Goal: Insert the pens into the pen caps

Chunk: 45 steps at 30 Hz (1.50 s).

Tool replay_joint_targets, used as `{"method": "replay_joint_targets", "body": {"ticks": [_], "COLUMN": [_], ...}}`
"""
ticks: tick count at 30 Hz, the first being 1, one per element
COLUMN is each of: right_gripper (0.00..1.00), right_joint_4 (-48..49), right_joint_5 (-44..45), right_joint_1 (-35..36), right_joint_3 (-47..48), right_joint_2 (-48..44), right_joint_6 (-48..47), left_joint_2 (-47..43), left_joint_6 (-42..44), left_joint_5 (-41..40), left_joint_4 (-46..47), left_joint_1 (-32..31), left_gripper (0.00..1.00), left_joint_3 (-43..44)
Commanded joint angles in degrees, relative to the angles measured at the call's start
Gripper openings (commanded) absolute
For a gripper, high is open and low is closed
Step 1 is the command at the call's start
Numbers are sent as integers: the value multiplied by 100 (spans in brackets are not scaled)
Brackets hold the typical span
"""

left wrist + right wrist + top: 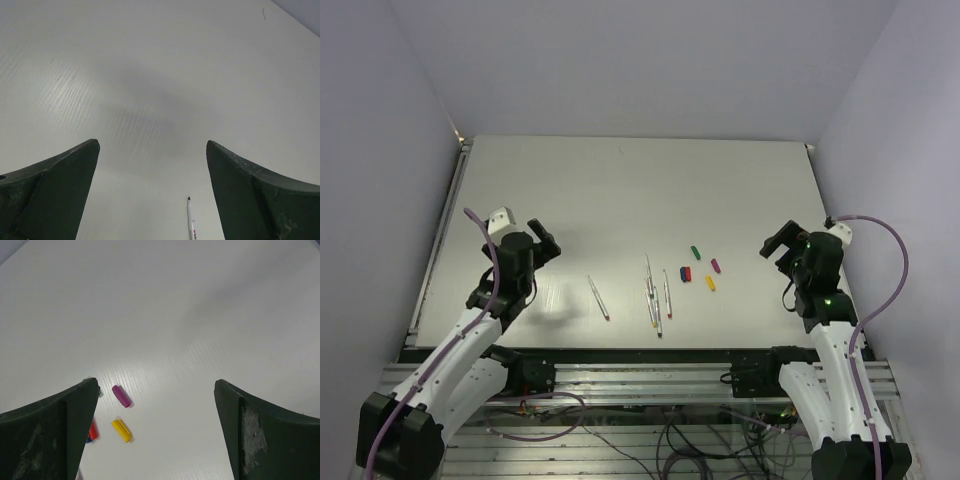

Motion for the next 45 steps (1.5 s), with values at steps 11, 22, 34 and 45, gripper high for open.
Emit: {"method": "replay_joint_targets", "body": {"ticks": [11, 22, 34, 45], "right_gripper": [100, 100, 100, 100], "right_joint_4": [-11, 278, 856, 1247], "right_joint_5": [210, -33, -692, -395], "right_joint_1": [23, 21, 25, 17], "right_joint_3": [-65, -289, -276, 5], "right_joint_2": [-13, -547, -115, 62], "right_joint_6": [32, 363, 117, 277], "left_joint_2": [-168, -282, -408, 546], "left_joint_6": [143, 887, 1011, 325], "left_joint_5": [120, 1335, 422, -1415], "left_joint_4": [297, 909, 289, -585], "left_joint_1": [26, 26, -1017, -3268], "left_gripper": [99, 99, 99, 97], "left_joint_3": [-242, -210, -27, 318]}}
